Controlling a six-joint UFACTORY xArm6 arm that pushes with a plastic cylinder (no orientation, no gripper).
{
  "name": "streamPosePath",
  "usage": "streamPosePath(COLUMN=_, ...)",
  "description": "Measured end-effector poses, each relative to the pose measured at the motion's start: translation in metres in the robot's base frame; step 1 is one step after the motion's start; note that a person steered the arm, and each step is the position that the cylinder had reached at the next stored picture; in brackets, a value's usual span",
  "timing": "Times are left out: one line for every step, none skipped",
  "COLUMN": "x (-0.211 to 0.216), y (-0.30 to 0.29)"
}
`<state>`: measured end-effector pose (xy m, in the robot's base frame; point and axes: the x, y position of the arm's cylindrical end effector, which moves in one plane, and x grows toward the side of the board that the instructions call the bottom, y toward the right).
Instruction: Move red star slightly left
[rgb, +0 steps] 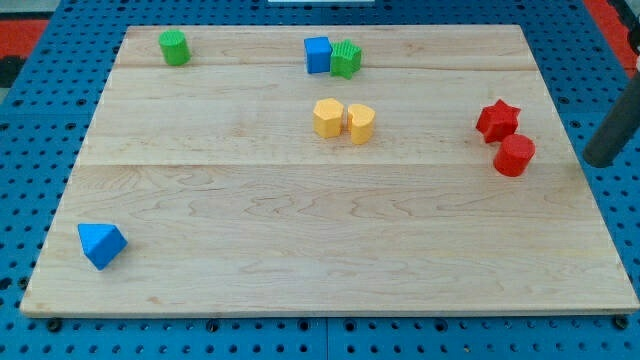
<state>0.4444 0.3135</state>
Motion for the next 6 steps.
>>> streamPosePath(x=-0.006, y=-0.009)
streamPosePath(x=-0.008, y=-0.015)
streamPosePath(x=-0.008, y=-0.022)
streamPosePath(x=-0.006, y=-0.064)
streamPosePath(x=-0.005, y=-0.077)
streamPosePath(x=-0.005, y=-0.077)
